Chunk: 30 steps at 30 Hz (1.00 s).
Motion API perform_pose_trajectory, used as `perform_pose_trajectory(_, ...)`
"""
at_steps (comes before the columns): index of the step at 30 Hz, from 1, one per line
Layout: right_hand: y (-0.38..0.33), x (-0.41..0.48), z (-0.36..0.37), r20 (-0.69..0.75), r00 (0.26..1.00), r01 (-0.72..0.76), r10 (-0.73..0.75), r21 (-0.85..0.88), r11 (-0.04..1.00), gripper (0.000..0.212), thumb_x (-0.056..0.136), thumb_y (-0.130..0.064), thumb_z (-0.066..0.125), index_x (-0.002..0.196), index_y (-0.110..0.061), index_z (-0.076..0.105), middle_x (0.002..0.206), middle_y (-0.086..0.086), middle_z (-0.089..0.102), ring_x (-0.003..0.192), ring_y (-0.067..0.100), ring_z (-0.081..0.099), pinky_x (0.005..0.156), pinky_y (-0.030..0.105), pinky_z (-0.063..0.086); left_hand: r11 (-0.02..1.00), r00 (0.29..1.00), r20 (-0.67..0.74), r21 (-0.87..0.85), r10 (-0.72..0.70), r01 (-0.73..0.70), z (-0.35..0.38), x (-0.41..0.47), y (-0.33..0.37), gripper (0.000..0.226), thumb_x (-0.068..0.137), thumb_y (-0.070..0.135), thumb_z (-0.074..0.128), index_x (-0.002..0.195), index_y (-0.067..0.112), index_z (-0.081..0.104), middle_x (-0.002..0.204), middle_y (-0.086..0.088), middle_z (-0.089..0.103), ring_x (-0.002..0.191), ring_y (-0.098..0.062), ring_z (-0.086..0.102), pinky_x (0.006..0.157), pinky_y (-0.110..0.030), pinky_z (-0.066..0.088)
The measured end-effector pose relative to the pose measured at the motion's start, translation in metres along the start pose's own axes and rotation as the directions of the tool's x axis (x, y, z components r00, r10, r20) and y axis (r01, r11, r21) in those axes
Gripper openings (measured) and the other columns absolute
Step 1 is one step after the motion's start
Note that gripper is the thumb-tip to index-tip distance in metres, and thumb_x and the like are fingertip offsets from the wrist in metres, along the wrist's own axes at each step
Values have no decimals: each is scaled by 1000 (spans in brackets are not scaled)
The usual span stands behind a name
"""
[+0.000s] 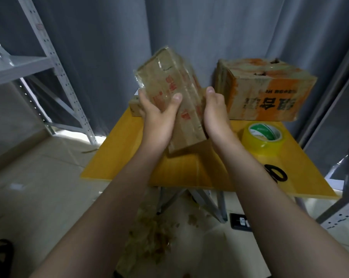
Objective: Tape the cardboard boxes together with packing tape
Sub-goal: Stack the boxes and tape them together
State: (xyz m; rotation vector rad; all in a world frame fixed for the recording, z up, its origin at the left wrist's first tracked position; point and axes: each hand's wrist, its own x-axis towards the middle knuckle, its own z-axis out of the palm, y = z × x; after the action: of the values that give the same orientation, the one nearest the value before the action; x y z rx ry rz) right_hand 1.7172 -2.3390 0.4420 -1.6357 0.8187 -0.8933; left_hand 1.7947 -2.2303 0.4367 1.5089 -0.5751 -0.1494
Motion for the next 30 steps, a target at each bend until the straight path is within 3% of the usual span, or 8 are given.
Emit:
perform_pose_trajectory(3, -7, -11, 4, 34, 998, 58, -57, -39, 998, 31, 107, -57, 29, 113, -31, 45, 130, -3, 49, 137, 28, 41, 114, 47, 31, 980, 984, -55, 102, -168, 173, -4, -2, 5, 143, 71, 69, 82, 163, 19, -15, 169, -11, 11, 153, -26, 24, 96, -21, 32)
perform_pose_trajectory(6, -8, -25, 14, 23, 998, 67, -66, -78, 995, 33, 105, -60, 31, 110, -30, 42, 121, -7, 39, 128, 23, 33, 98, 38, 25, 979, 978, -109, 85, -178, 188, -6, -3, 4, 127, 77, 56, 83, 162, 16, -2, 161, -13, 21, 145, -27, 33, 92, -23, 35)
perform_pose_trajectory(12, 1, -46, 24, -104, 959, 200, -265, -417, 887, 49, 103, -65, 31, 129, -24, 38, 138, -2, 43, 125, 27, 39, 96, 51, 36, 994, 992, -104, 82, -70, 79, -6, -13, 3, 109, 71, 60, 76, 157, 21, 21, 148, -6, 39, 120, -18, 49, 84, -19, 41)
perform_pose_trajectory(14, 7, -38, 18, -120, 927, 263, -355, -467, 844, 42, 105, -58, 33, 127, -23, 40, 130, -1, 53, 119, 24, 49, 94, 47, 33, 996, 996, -80, 71, -50, 55, -8, -15, 4, 108, 64, 61, 76, 153, 22, 29, 147, -4, 48, 126, -22, 57, 98, -33, 50)
perform_pose_trajectory(18, 24, -18, -1, -192, 924, 305, -331, -153, 940, 19, 111, -37, 39, 113, -18, 42, 93, -7, 58, 82, 8, 62, 69, 35, 44, 996, 1000, -14, 92, 23, -22, -10, -18, 8, 101, 60, 59, 81, 146, 29, 37, 140, 1, 56, 124, -18, 60, 106, -46, 51)
perform_pose_trajectory(24, 35, -6, -15, -300, 878, 356, -374, -115, 928, 6, 110, -18, 43, 105, -19, 47, 75, -14, 47, 61, -11, 52, 55, 13, 39, 998, 999, 12, 49, 40, -41, -8, -19, 7, 86, 63, 53, 83, 137, 32, 46, 133, 5, 61, 127, -18, 58, 108, -47, 50)
perform_pose_trajectory(27, 27, -3, -17, -237, 939, 250, -250, -30, 968, 14, 110, -32, 46, 103, -22, 53, 78, -10, 57, 63, -10, 54, 62, 15, 44, 999, 999, 39, -37, 28, -27, -11, -16, 6, 74, 72, 41, 84, 136, 25, 51, 121, 11, 70, 115, -11, 68, 102, -42, 56)
perform_pose_trajectory(30, 15, 3, -27, 138, 981, -164, 138, 200, 966, 54, 106, -63, 36, 125, -24, 67, 119, 1, 74, 111, 12, 70, 100, 42, 55, 994, 996, 87, -111, -4, 13, -13, -14, 4, 80, 74, 36, 84, 143, 20, 48, 119, 12, 72, 108, -10, 72, 98, -39, 59)
